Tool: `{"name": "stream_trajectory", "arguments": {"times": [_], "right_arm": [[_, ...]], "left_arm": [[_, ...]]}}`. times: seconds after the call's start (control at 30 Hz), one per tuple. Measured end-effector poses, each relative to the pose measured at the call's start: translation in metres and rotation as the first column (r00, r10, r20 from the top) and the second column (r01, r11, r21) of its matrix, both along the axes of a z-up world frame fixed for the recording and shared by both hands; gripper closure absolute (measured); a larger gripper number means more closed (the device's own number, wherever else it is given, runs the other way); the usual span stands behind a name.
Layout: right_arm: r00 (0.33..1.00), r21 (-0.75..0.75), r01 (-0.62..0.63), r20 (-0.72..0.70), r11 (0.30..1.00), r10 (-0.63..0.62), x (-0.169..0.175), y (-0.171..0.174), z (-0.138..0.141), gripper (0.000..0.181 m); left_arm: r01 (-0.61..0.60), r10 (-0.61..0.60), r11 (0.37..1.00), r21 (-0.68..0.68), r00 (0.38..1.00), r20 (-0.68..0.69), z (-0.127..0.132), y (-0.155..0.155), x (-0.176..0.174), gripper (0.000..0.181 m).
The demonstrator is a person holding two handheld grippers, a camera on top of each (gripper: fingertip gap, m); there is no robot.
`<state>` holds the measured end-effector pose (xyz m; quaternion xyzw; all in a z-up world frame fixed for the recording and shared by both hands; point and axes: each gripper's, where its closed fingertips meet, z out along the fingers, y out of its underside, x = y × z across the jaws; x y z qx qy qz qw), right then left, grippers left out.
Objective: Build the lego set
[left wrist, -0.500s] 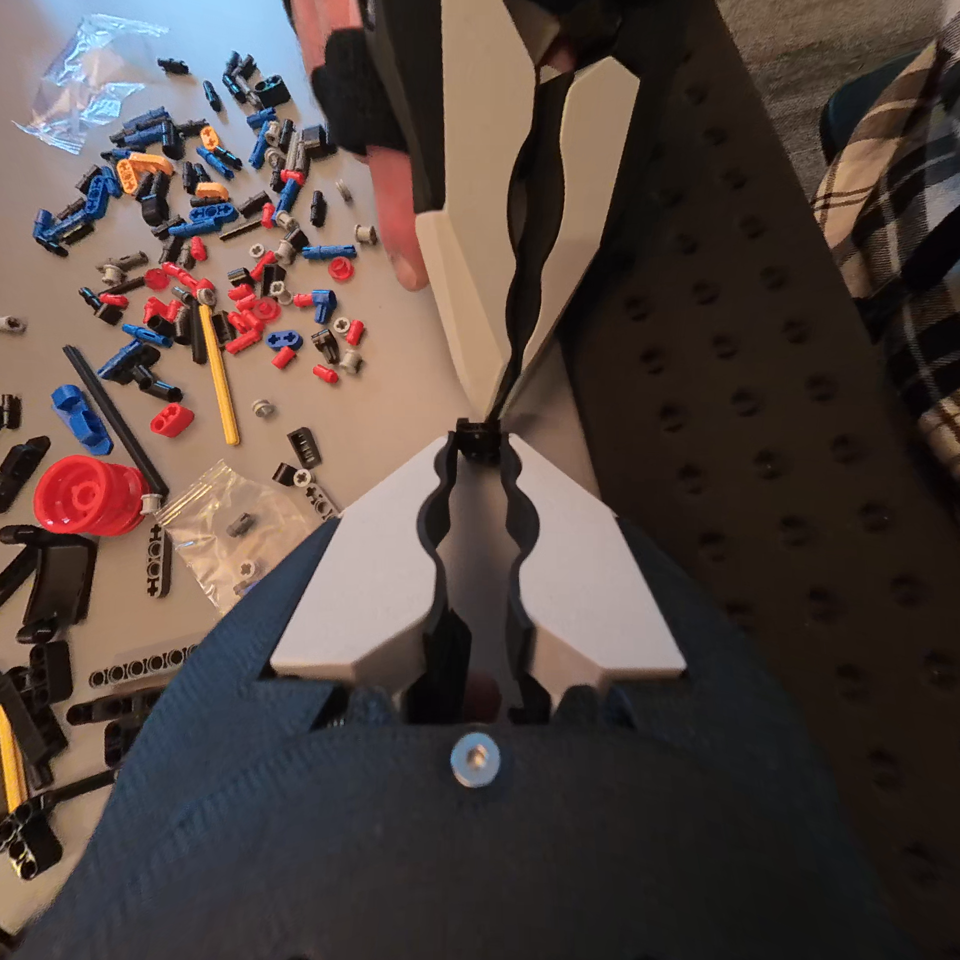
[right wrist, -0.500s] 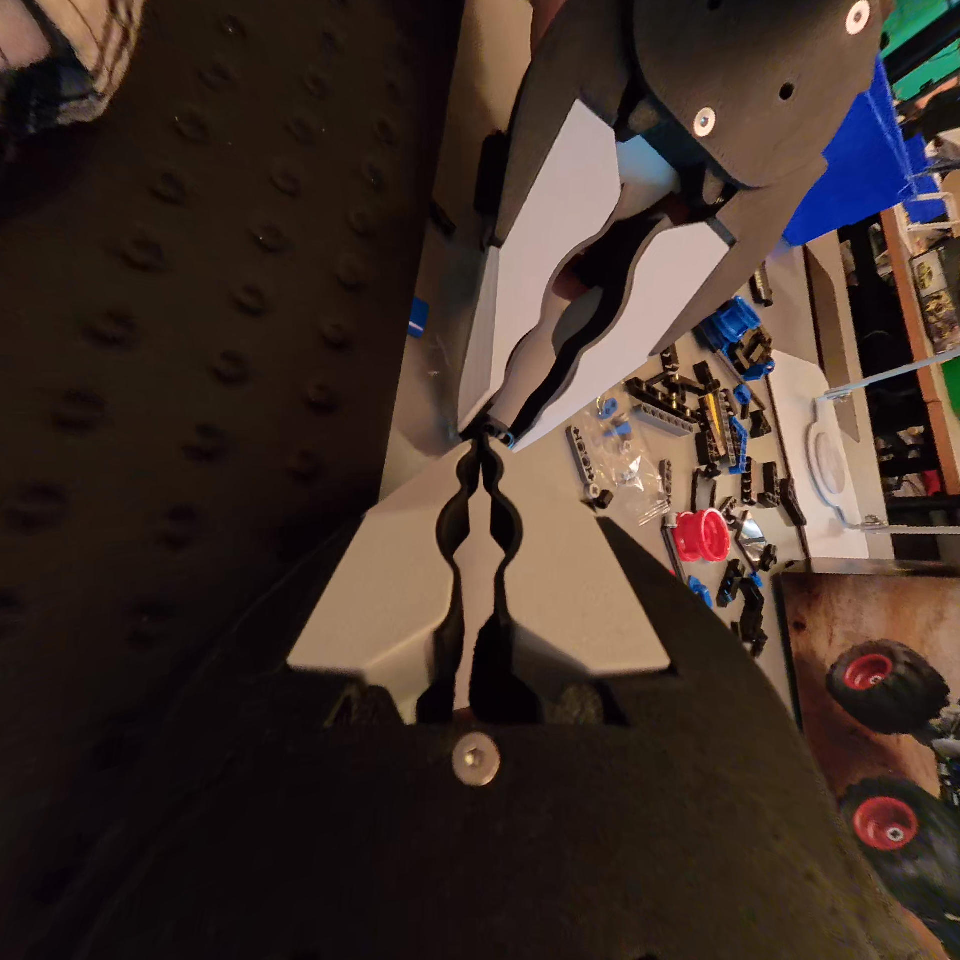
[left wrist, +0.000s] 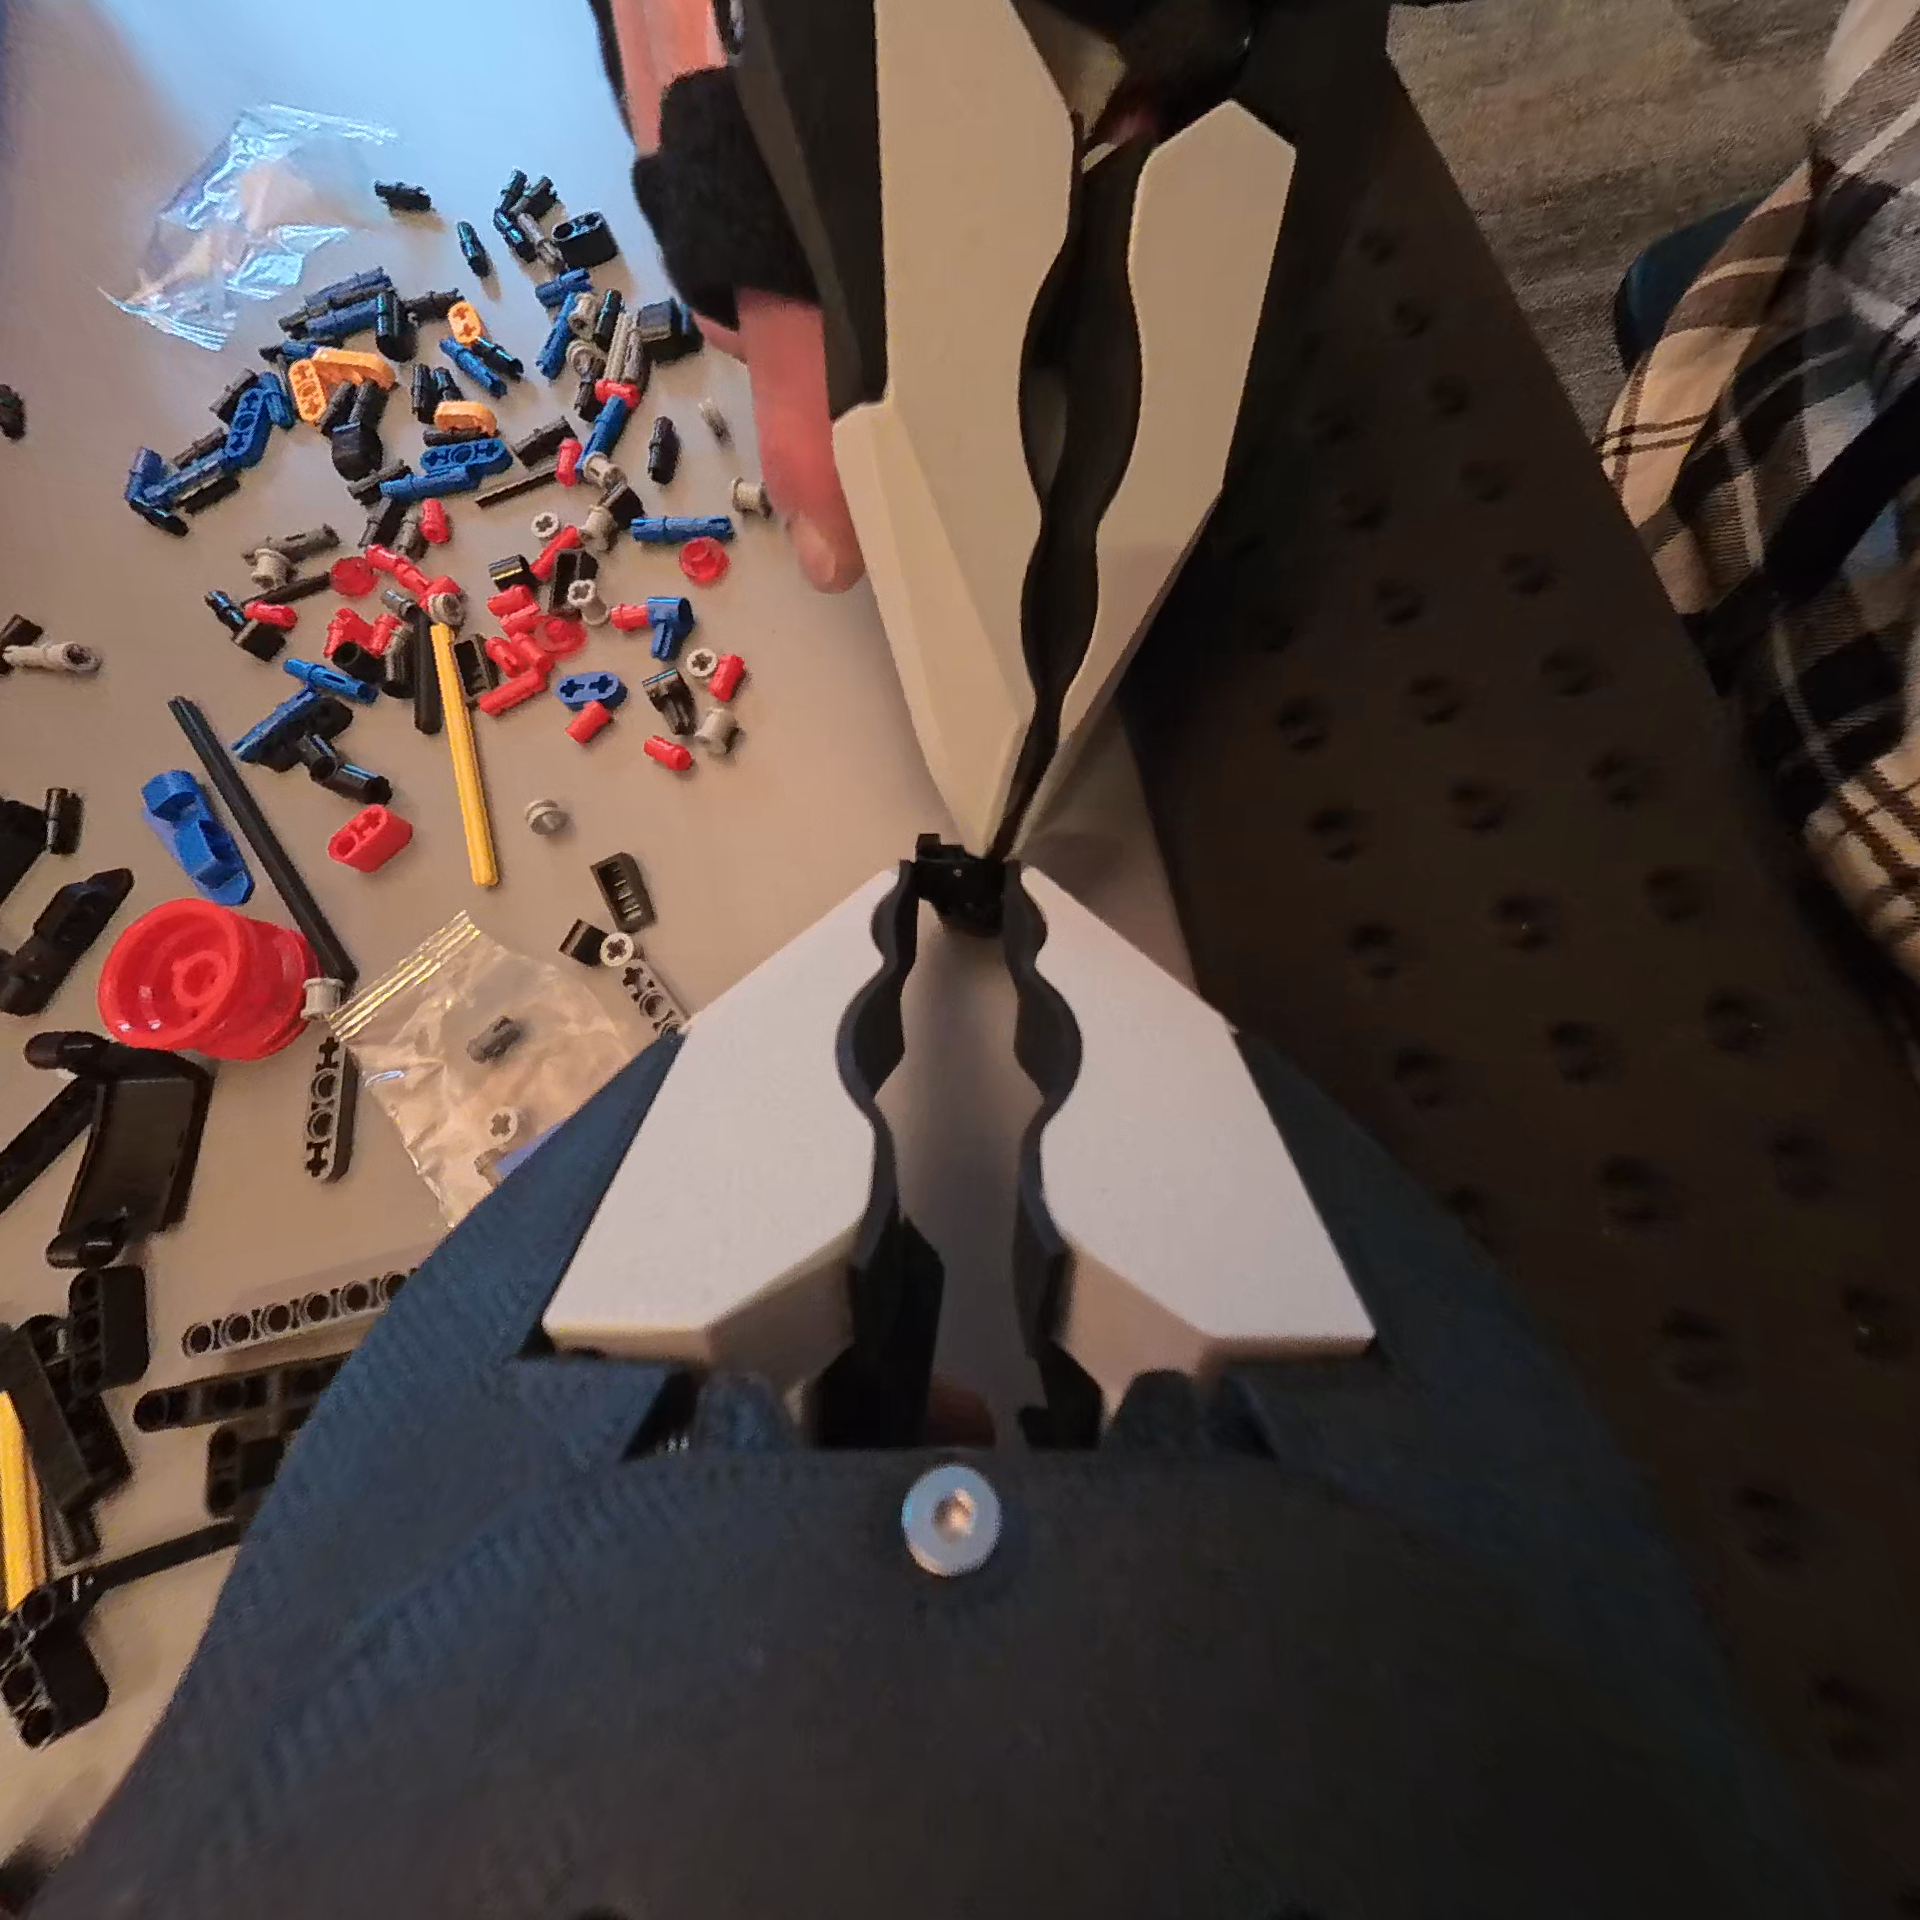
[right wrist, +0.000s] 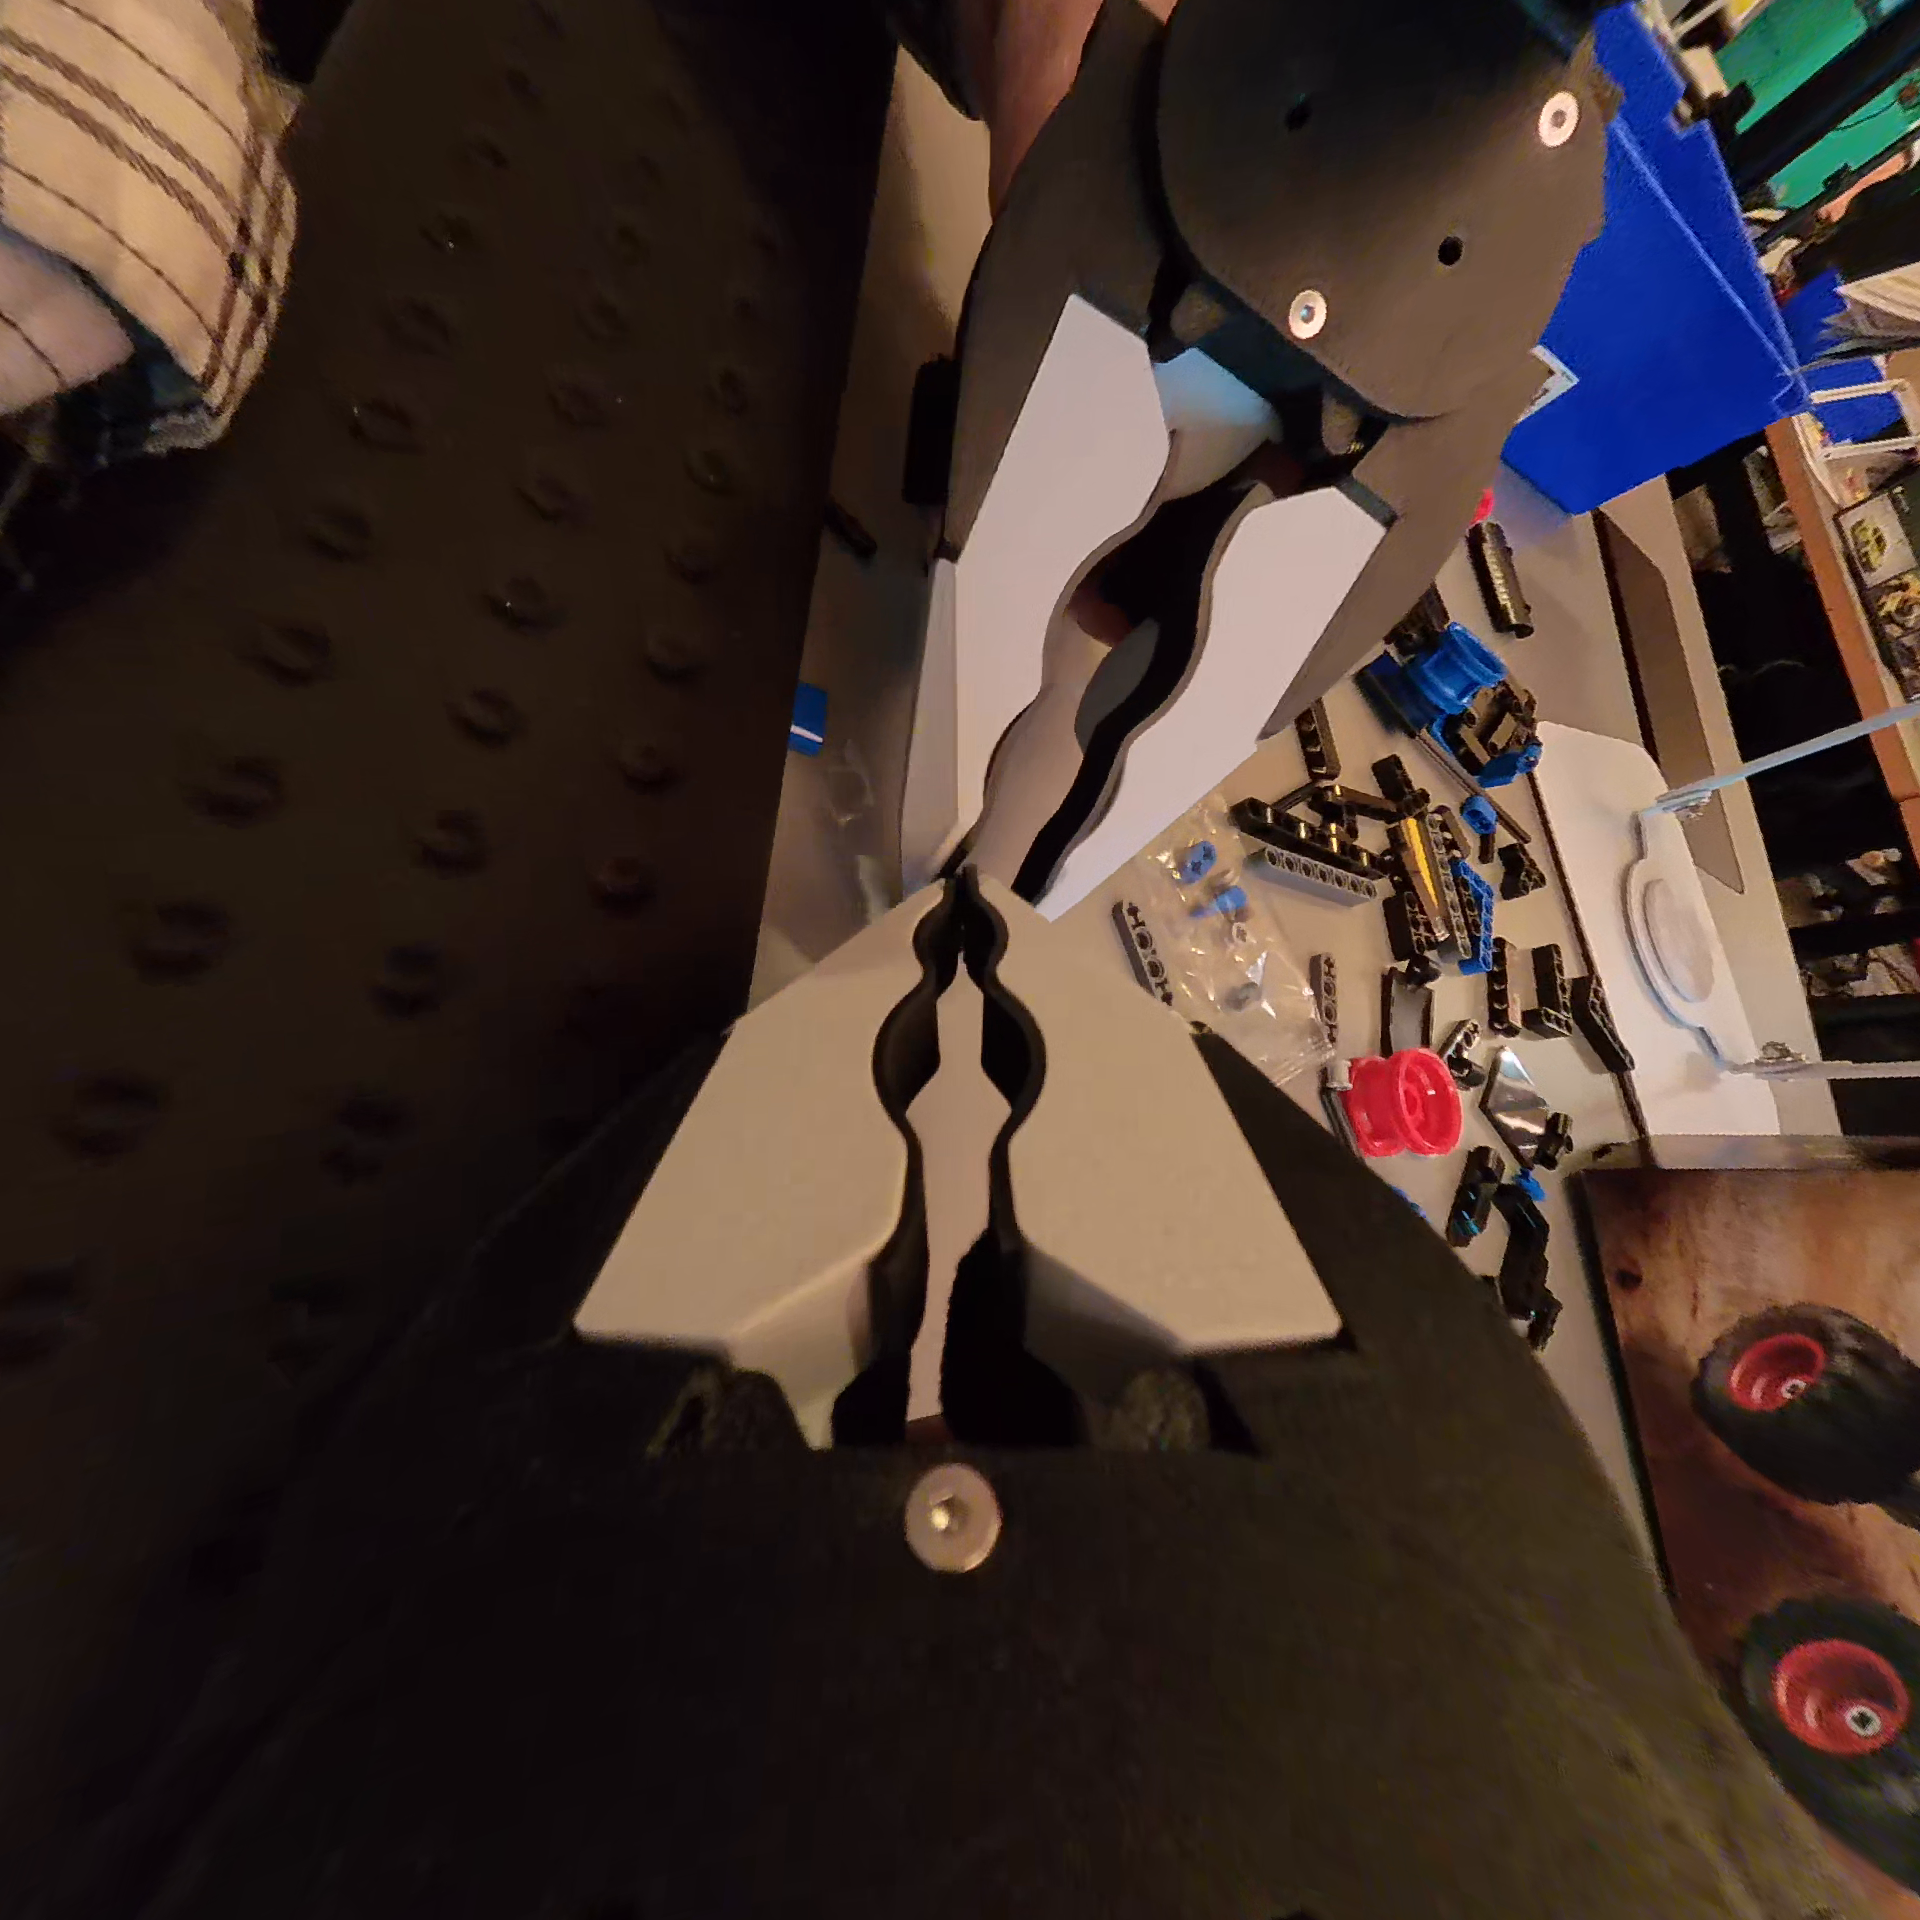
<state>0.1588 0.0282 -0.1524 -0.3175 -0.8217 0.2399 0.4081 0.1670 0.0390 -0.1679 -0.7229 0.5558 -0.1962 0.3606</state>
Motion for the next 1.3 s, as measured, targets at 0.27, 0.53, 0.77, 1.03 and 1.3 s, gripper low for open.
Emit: {"name": "stream_trajectory", "arguments": {"times": [0.27,0.53,0.77,1.03,1.3], "right_arm": [[0.999,-0.046,0.008,0.048,0.999,-0.006,-0.003,0.0,-0.004,0.181],[0.997,-0.18,0.068,0.055,0.981,-0.059,0.004,0.009,0.003,0.177],[0.989,-0.213,0.121,0.105,0.97,-0.101,0.002,0.01,-0.003,0.157],[0.982,-0.338,0.167,0.14,0.926,-0.126,-0.001,0.006,0.002,0.163],[0.978,-0.485,0.203,0.146,0.851,-0.151,-0.002,0.008,0.014,0.166]], "left_arm": [[0.007,-0.007,1.0,0.019,1.0,-0.014,-0.003,0.0,-0.001,0.167],[-0.01,0.01,1.0,0.021,0.999,0.044,0.007,0.003,-0.003,0.167],[-0.026,0.024,0.999,0.023,0.993,0.119,0.016,0.0,-0.004,0.167],[-0.017,0.008,0.997,0.075,0.993,0.116,0.019,-0.003,-0.003,0.167],[-0.015,-0.001,0.98,0.199,0.997,0.083,0.028,0.0,-0.003,0.167]]}}
